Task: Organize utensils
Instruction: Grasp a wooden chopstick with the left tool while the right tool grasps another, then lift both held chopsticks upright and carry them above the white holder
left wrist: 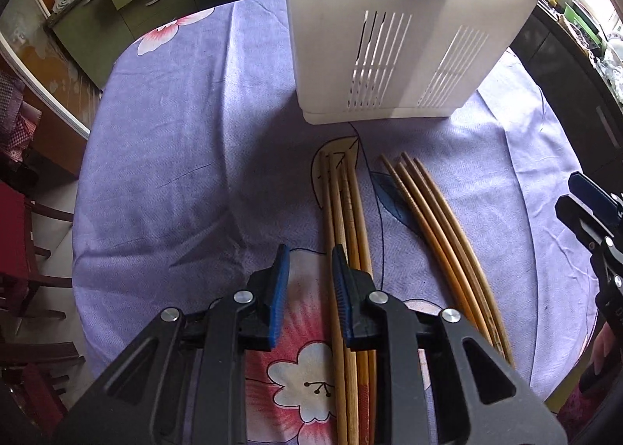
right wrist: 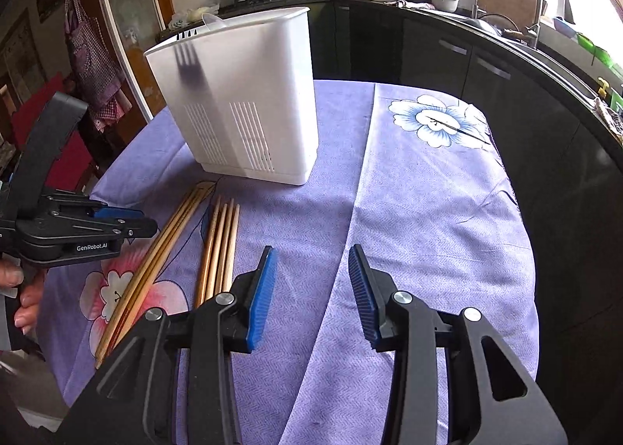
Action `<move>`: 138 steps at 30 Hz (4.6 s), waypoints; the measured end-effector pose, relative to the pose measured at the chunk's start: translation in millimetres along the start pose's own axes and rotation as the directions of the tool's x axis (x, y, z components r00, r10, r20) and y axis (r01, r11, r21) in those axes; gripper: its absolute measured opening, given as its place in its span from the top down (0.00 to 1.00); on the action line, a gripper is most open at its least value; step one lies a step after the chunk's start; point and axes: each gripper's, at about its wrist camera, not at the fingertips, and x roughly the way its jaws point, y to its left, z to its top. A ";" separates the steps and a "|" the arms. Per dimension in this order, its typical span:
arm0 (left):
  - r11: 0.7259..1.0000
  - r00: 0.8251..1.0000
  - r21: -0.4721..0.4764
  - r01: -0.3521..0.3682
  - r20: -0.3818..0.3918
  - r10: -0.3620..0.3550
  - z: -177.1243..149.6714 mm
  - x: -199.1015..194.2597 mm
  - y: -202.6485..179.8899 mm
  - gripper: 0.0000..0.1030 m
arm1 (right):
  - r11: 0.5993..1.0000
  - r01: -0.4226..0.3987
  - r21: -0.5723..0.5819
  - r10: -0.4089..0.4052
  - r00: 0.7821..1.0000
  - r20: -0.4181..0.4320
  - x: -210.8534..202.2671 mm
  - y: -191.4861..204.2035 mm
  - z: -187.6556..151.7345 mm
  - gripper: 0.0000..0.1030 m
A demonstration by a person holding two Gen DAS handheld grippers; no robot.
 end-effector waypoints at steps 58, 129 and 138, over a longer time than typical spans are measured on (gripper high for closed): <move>0.997 1.000 0.071 -0.011 -0.017 0.013 -11.8 -4.8 9.7 0.94 | 0.991 -0.033 -0.133 -0.003 0.965 -0.262 82.0 64.2 20.6 0.75; 0.990 0.927 0.133 0.054 0.362 -0.099 -22.9 -172.5 11.6 0.95 | 0.983 -0.141 -0.120 0.168 0.953 0.252 -146.8 57.0 58.9 0.93; 0.989 0.868 0.139 0.052 0.484 -0.113 25.4 -243.5 7.5 0.95 | 0.985 -0.140 -0.099 0.169 0.893 0.416 -187.6 59.8 144.6 0.93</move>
